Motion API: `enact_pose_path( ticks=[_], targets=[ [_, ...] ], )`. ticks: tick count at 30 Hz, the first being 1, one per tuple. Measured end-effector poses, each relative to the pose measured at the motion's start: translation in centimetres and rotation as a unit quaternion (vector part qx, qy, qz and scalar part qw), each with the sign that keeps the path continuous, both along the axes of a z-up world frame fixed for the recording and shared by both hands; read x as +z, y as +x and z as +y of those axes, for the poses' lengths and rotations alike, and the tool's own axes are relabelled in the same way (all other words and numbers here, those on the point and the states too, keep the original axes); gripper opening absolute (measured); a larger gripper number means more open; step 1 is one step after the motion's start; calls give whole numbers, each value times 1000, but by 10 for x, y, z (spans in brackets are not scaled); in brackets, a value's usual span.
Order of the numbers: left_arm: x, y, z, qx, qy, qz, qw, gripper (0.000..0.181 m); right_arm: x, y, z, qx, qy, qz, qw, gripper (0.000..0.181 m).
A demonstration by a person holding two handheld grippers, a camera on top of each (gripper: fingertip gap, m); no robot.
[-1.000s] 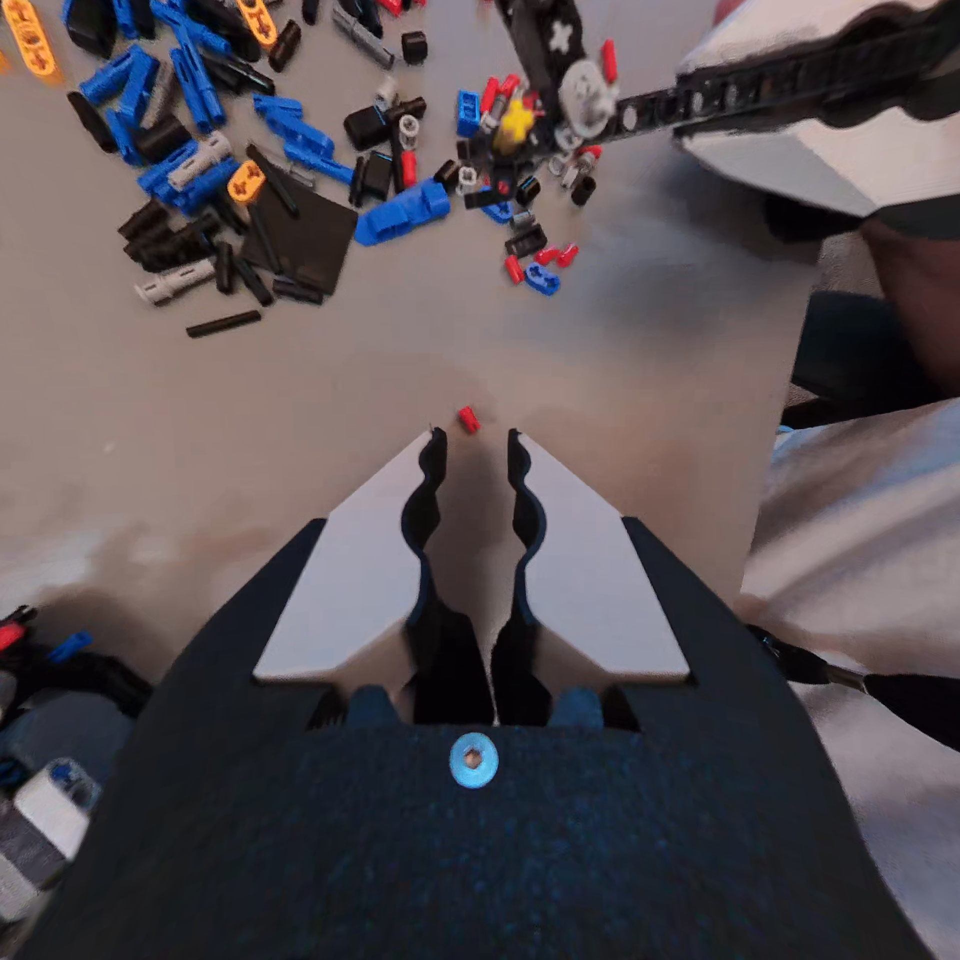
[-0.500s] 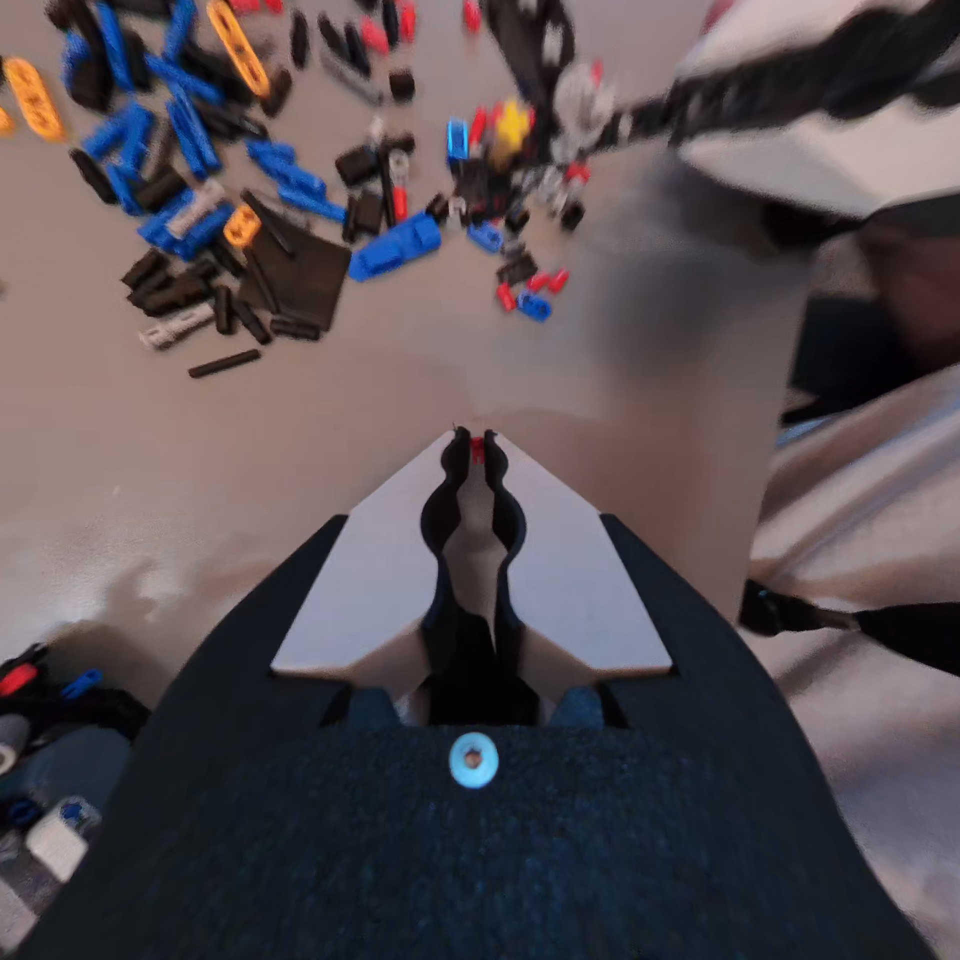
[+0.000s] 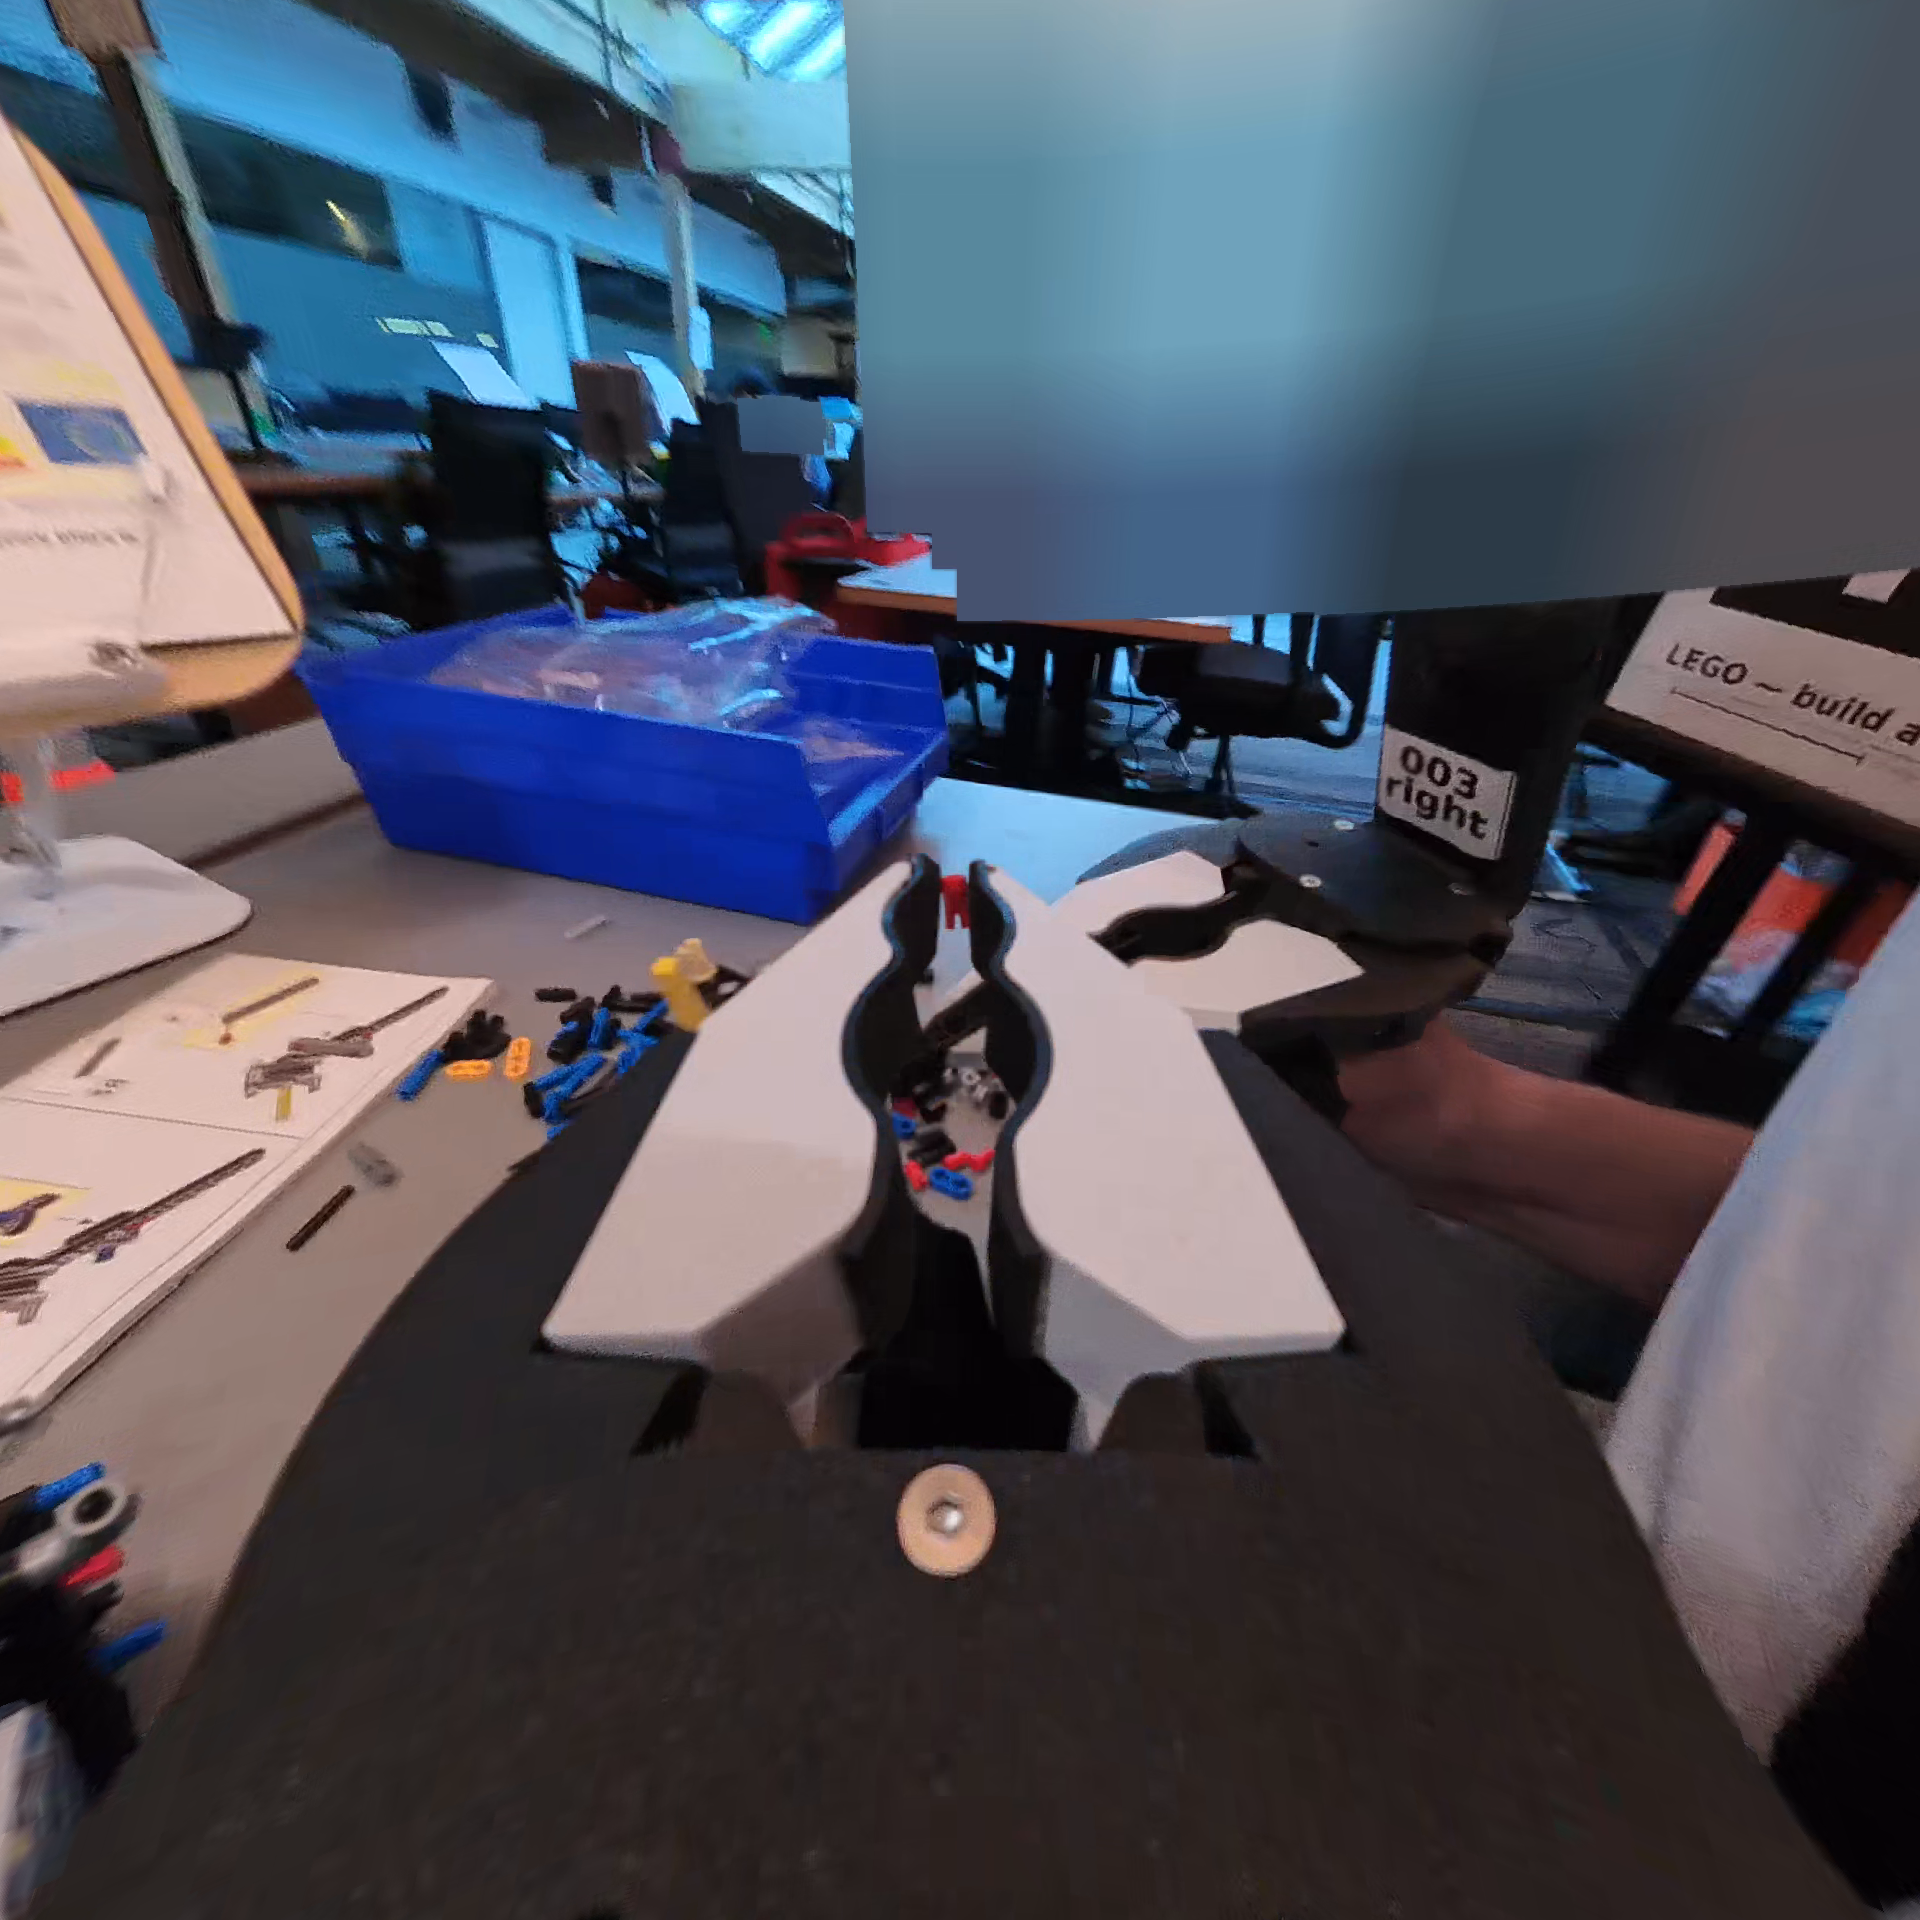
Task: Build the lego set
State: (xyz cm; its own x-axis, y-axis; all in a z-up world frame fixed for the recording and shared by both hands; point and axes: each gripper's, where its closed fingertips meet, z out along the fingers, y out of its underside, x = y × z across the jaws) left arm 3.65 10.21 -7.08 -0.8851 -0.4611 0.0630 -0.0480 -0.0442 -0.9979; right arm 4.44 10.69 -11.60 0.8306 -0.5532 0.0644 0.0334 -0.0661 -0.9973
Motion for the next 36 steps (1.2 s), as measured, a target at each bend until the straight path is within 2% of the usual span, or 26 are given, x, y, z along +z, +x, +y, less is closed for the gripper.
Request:
enact_pose_path(
  ticks=[6,14,20,27,36],
  targets=[
    [-4,-2,-11,73,-23,-7,997,3,11,-5,3,-41,-12,-70,997,7],
    [-19,0,-10,91,2,6,996,3,12,-10,2,-56,-28,-113,992,7],
    [-22,-2,-7,74,-9,35,997,3,11,-11,1,-57,-32,-117,991,7],
    [-25,-8,-4,-3,-65,145,987,4,10,-11,3,-61,-48,-135,988,7],
    [-30,-11,0,-22,-91,170,981,3,6,-14,9,-47,-62,-141,987,7]
  ],
)
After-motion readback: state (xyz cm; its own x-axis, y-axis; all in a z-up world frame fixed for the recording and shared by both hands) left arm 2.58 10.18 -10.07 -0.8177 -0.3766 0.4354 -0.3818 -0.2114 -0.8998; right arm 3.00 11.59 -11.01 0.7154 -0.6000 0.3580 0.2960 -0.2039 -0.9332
